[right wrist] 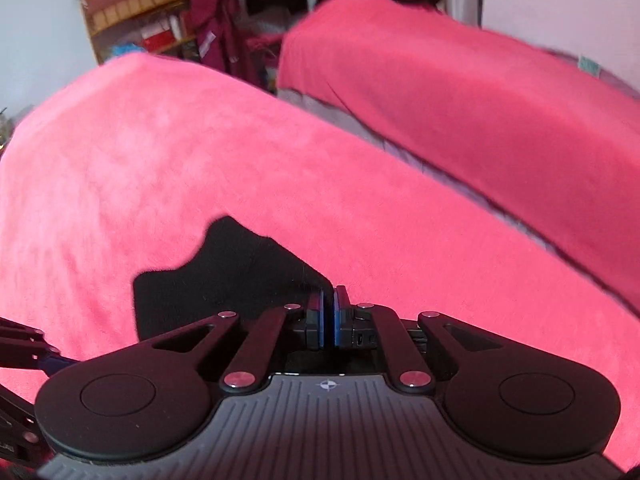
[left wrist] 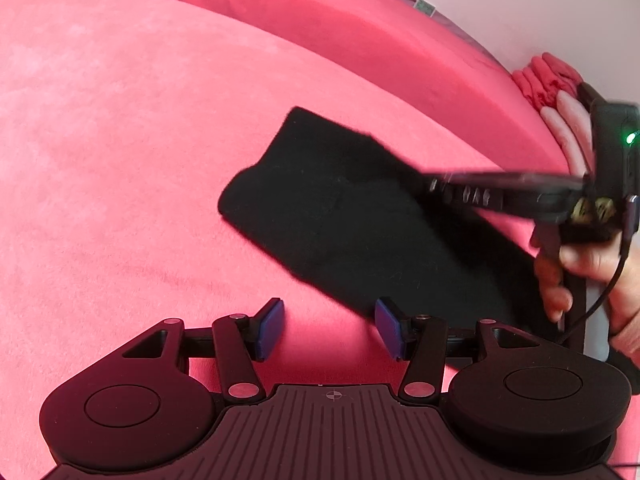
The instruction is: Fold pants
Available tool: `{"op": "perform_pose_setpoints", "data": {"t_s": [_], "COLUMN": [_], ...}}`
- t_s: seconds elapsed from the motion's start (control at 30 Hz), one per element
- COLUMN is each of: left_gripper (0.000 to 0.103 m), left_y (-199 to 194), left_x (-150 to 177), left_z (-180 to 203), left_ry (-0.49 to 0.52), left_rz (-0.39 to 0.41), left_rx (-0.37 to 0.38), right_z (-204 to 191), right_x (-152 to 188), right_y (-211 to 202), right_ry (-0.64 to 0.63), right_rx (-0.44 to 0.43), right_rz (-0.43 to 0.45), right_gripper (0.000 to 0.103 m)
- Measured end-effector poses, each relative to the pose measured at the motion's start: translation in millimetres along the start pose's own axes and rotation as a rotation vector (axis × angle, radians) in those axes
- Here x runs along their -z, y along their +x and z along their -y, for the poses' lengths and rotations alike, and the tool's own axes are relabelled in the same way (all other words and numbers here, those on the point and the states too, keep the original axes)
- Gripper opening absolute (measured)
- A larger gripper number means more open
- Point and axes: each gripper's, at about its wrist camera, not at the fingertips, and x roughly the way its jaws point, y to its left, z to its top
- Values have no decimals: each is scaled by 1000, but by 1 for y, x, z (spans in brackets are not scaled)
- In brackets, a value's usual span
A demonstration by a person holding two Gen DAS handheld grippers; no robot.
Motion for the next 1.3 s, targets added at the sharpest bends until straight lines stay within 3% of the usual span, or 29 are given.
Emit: {"op": "perform_pose_setpoints", "data": {"t_s": [0.07,0.17,0.2,0.3,0.47,0.57,0.73,0.83,0.93,1.3], "left_gripper": [103,103,103,103,103,103,103,103,103,103], "left_y": [-4,-10,-12,-7,15,33,63,70,73,80], "left_x": [-2,-6,-8,-18,-27,-29,-20,-16,-14,-6], "left_z": [4,12,15,33,75,100,120,128,133,151], "left_ry": [9,41,53,95,196,272,379,424,456,433], "left_rz": [11,35,42,46,25,0,-72,-67,-63,-66], "left_rx": [7,18,25,40,26,-15,-135,-160,-175,-266], "right_z": [4,15,19,30,44,53,79,80,73,95], "right_x": [8,22,30,61,131,172,224,232,232,234], "right_y": [-5,-45,-62,-101,-141,-149,-170,-187,-198,-210], "right_ry": [34,139,164,212,255,288,481,513,504,502], "right_rx": [6,3,12,79,244,332,368,384,430,403], "right_rz": [9,109,152,209,207,151,128,142,180,234], "right_gripper": [27,53,55,55,56,64,70,73,84,84]}}
